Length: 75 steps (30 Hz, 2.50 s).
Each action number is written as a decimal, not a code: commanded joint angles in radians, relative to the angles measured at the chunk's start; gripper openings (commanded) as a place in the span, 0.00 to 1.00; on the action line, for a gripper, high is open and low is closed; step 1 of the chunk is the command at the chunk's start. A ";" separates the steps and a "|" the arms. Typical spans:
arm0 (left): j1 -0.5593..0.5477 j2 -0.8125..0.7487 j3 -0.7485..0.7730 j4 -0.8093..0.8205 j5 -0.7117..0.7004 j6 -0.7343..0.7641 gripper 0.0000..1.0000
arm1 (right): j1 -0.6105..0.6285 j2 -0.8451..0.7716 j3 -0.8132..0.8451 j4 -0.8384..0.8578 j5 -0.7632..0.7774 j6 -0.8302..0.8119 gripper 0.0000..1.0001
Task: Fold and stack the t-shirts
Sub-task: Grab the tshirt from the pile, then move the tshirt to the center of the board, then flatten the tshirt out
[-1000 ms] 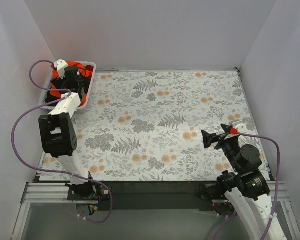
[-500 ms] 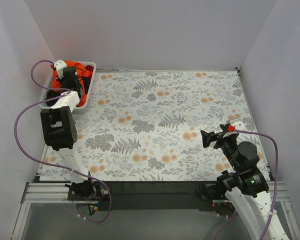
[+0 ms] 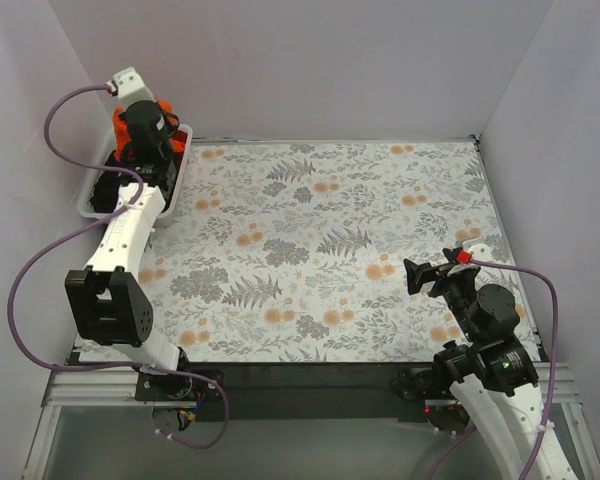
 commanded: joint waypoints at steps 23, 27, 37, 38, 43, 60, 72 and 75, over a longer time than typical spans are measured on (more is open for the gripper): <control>-0.508 -0.295 -0.304 -0.232 0.300 -0.122 0.66 | 0.006 0.085 0.201 -0.094 -0.038 0.072 0.99; -0.508 -0.355 -0.451 -0.309 0.245 -0.192 0.71 | 0.006 0.169 0.232 -0.103 -0.101 0.072 0.98; -0.508 -0.432 -0.709 -0.340 0.369 -0.311 0.73 | 0.006 0.545 0.226 -0.103 -0.149 0.226 0.98; -0.508 -0.430 -0.720 -0.341 0.386 -0.323 0.73 | 0.006 0.582 0.227 -0.098 -0.182 0.237 0.99; -0.506 -0.418 -0.760 -0.344 0.380 -0.311 0.72 | 0.008 0.856 0.233 -0.101 -0.258 0.233 0.77; -0.506 -0.519 -0.757 -0.367 0.243 -0.317 0.68 | 0.469 1.291 0.204 -0.057 -0.165 0.432 0.61; -0.503 -0.768 -0.824 -0.360 -0.074 -0.390 0.67 | 0.721 1.616 0.790 -0.012 -0.321 0.368 0.57; -0.505 -0.802 -0.852 -0.329 -0.082 -0.383 0.66 | 0.661 1.556 0.761 -0.009 -0.227 0.369 0.57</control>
